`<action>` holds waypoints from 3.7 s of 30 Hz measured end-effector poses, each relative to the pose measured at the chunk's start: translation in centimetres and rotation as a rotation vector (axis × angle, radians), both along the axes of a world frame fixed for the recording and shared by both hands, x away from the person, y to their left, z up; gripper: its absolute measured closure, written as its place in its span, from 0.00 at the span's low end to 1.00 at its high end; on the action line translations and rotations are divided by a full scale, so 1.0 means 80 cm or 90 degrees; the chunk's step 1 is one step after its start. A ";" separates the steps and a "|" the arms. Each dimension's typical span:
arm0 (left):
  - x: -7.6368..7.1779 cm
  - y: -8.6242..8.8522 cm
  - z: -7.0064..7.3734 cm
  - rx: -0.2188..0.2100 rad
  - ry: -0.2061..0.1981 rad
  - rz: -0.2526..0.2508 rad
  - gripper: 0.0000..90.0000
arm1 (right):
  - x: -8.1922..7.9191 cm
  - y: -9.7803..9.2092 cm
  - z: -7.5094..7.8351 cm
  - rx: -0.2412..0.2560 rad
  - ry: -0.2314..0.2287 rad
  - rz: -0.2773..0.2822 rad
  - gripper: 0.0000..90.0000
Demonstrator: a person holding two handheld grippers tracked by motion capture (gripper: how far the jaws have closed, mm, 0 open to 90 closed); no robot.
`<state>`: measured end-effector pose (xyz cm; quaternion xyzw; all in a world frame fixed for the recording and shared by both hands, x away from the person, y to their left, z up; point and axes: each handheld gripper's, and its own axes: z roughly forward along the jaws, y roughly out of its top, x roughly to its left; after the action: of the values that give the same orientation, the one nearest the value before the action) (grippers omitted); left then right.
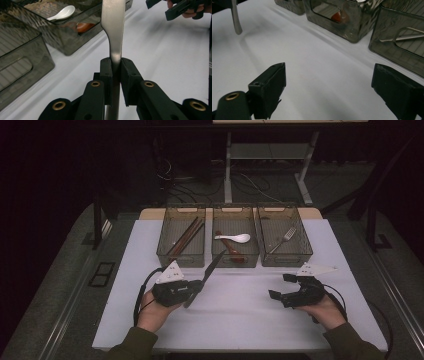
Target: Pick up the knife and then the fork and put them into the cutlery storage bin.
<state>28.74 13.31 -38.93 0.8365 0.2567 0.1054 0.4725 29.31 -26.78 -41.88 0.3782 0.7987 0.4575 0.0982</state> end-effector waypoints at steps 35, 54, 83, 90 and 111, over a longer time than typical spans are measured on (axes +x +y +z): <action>0.017 -0.097 0.000 -0.047 -0.024 0.006 0.89 | 0.028 0.089 0.047 0.144 -0.005 0.072 0.54; 0.010 -0.113 -0.007 -0.050 -0.019 -0.020 0.89 | 0.032 0.100 0.048 0.178 -0.001 0.101 0.97; 0.005 -0.024 -0.029 -0.069 -0.005 -0.065 0.39 | 0.033 0.062 0.060 0.129 -0.020 0.087 0.98; -0.003 0.000 -0.042 -0.039 0.013 -0.030 0.23 | 0.037 0.048 0.063 0.132 -0.019 0.068 0.98; -0.022 0.031 -0.056 -0.038 0.040 -0.003 0.00 | 0.049 -0.036 0.129 0.119 -0.074 -0.026 0.98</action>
<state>27.00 15.79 -43.38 0.8257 0.2722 0.0700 0.4892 33.20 -29.63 -31.55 0.3747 0.7378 0.5491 0.1175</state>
